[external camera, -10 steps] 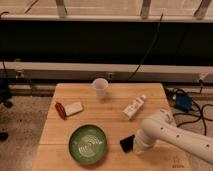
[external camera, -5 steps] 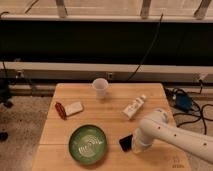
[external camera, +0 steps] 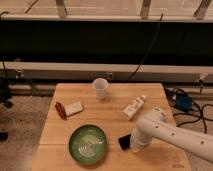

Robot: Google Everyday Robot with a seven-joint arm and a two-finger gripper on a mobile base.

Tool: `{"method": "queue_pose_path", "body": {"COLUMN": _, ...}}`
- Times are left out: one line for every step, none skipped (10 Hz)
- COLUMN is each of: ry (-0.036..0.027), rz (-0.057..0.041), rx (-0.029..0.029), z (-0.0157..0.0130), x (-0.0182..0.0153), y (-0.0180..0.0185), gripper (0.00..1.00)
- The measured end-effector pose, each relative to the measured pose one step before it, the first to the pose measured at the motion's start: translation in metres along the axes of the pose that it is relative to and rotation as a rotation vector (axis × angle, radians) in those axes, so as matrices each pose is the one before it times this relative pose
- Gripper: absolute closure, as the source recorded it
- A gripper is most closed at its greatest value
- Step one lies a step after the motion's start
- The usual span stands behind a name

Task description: Push the eraser across the table

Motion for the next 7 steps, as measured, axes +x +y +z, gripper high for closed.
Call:
{"method": "queue_pose_path", "body": {"ry": 0.00154, "rz": -0.00348, "rx": -0.00084, "z": -0.00012, "x": -0.00055, "y": -0.00067, "gripper": 0.98}}
{"method": "queue_pose_path", "body": {"ry": 0.00059, "rz": -0.00371, "rx": 0.00004, "z": -0.00018, "x": -0.00097, "y": -0.00132, "gripper": 0.98}}
{"method": "queue_pose_path", "body": {"ry": 0.00077, "rz": -0.00744, "rx": 0.00016, "z": -0.00007, "x": -0.00208, "y": -0.00237, "gripper": 0.98}}
{"method": "queue_pose_path", "body": {"ry": 0.00117, "rz": -0.00142, "rx": 0.00068, "z": -0.00040, "x": -0.00001, "y": -0.00036, "gripper": 0.98}}
{"method": "queue_pose_path", "body": {"ry": 0.00045, "rz": -0.00384, "rx": -0.00038, "z": -0.00003, "x": -0.00078, "y": -0.00063, "gripper": 0.98}}
{"method": "queue_pose_path", "body": {"ry": 0.00073, "rz": -0.00841, "rx": -0.00145, "z": -0.00015, "x": -0.00223, "y": -0.00186, "gripper": 0.98}}
{"method": "queue_pose_path", "body": {"ry": 0.00062, "rz": -0.00706, "rx": 0.00034, "z": -0.00037, "x": -0.00132, "y": -0.00170, "gripper": 0.98}}
